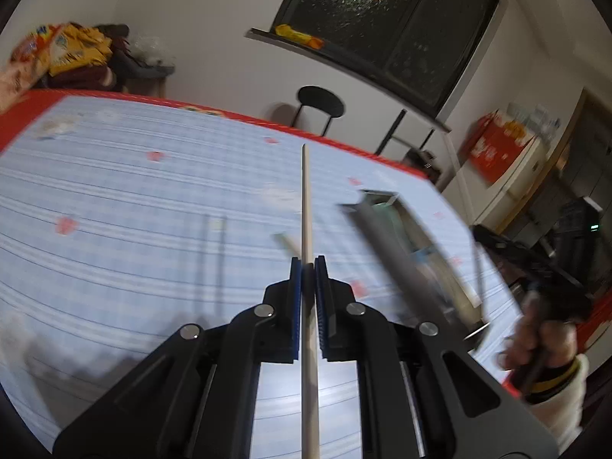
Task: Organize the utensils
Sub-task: 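Lift both beige chopsticks and carry them over the steel tray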
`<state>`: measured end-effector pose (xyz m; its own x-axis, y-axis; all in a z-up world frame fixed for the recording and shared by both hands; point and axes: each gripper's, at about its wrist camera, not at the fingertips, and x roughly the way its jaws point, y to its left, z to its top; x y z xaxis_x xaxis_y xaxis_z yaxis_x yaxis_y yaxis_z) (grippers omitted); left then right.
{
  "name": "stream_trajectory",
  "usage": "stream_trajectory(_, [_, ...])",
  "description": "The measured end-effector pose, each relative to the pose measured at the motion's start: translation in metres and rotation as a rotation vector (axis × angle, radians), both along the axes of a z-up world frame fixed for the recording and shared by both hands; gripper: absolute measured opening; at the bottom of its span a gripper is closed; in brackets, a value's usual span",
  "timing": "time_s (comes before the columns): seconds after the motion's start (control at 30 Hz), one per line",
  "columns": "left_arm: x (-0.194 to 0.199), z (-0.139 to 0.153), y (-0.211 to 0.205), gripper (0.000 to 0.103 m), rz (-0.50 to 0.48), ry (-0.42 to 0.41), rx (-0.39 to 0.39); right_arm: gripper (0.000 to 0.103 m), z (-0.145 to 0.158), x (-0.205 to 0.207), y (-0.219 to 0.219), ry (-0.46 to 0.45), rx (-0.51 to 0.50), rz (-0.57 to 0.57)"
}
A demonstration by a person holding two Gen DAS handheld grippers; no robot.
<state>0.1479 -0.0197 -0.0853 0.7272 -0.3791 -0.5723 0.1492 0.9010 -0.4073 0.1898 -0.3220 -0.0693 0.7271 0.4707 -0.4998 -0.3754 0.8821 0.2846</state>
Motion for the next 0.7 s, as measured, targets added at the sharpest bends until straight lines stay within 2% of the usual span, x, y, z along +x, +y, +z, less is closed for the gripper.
stream_trajectory(0.1, [0.008, 0.005, -0.039, 0.011, -0.038, 0.008, -0.084, 0.006, -0.006, 0.013, -0.017, -0.006, -0.004, -0.012])
stream_trajectory(0.2, [0.016, 0.012, -0.078, 0.011, -0.079, 0.000, -0.108, 0.006, -0.019, 0.017, -0.037, 0.023, 0.053, -0.016])
stream_trajectory(0.37, [0.034, 0.013, -0.136, 0.011, -0.125, -0.005, -0.177, 0.006, -0.034, 0.021, -0.050, 0.056, -0.012, -0.035])
stream_trajectory(0.57, [0.053, -0.012, -0.165, 0.011, -0.102, 0.068, -0.268, 0.006, -0.042, 0.020, -0.045, 0.083, -0.072, -0.017])
stream_trajectory(0.7, [0.063, -0.030, -0.166, 0.011, -0.053, 0.100, -0.277, 0.006, -0.048, 0.024, -0.048, 0.111, -0.068, -0.022])
